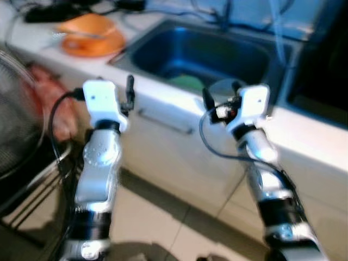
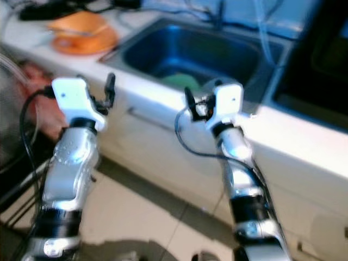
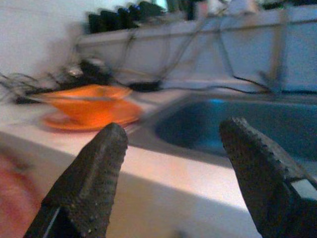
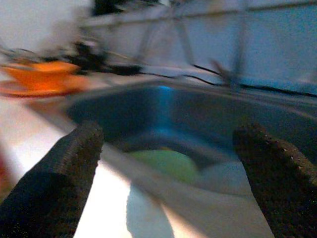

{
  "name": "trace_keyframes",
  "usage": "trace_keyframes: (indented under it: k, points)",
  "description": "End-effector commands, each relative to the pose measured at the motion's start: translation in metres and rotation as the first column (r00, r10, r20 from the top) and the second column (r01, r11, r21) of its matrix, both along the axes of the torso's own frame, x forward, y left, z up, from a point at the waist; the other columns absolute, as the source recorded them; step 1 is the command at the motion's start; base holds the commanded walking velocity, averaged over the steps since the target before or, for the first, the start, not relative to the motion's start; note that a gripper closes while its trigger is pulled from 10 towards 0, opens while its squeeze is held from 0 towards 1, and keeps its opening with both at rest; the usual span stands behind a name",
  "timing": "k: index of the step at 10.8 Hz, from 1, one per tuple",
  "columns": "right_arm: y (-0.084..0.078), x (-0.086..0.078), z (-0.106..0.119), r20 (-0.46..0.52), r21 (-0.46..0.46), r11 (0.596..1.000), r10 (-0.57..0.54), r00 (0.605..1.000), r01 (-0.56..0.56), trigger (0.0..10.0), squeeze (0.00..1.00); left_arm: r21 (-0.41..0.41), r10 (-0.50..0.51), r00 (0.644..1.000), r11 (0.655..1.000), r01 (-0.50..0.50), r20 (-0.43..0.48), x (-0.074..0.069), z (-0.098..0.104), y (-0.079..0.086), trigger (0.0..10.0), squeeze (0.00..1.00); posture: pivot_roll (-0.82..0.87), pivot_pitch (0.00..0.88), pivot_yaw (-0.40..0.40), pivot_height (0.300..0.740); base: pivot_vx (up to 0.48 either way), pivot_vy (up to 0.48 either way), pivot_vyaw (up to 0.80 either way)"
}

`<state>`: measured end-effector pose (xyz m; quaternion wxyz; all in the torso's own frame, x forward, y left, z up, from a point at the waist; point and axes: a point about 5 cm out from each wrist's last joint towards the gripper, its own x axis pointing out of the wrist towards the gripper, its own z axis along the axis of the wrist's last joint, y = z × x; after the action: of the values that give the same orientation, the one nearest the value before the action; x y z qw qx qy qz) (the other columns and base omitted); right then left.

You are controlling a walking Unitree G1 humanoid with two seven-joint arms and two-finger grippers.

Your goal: Kitchen organization

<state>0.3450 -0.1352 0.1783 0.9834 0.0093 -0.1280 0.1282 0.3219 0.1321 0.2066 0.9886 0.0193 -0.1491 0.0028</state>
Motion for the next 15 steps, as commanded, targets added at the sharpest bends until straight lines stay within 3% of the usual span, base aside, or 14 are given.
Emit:
trace_keyframes:
  k: [1, 3, 7, 15]
  points:
    - [0.0032, 0.001, 0.006, 0.021, 0.01, 1.0, 0.012, 1.0, -0.012, 10.0, 0.0, 0.011, 0.024, 1.0, 1.0, -0.024, 0.014, -0.0005, 0.0029, 0.0064, 10.0, 0.0, 0.07, 0.114, 0.019, 0.74, 0.382, 0.0, 0.0]
    - [0.0036, 0.0012, 0.0061, 0.021, 0.013, 1.0, 0.013, 1.0, -0.013, 10.0, 0.0, 0.011, 0.023, 1.0, 1.0, -0.023, 0.015, -0.0004, 0.0031, 0.0068, 10.0, 0.0, 0.07, 0.116, 0.019, 0.74, 0.377, 0.0, 0.0]
    - [0.0033, 0.0012, 0.0059, 0.02, 0.015, 1.0, 0.011, 1.0, -0.011, 10.0, 0.0, 0.011, -0.008, 1.0, 1.0, 0.007, 0.018, -0.0008, 0.0037, 0.0015, 10.0, 0.0, 0.07, 0.116, 0.019, 0.74, 0.0, 0.0, 0.0]
    - [0.0042, 0.0009, 0.0048, 0.016, 0.013, 1.0, 0.016, 1.0, -0.016, 10.0, 0.0, 0.002, -0.006, 1.0, 1.0, 0.006, 0.015, -0.0009, 0.0027, 0.0014, 10.0, 0.0, 0.07, 0.111, 0.02, 0.74, 0.0, 0.453, 0.0]
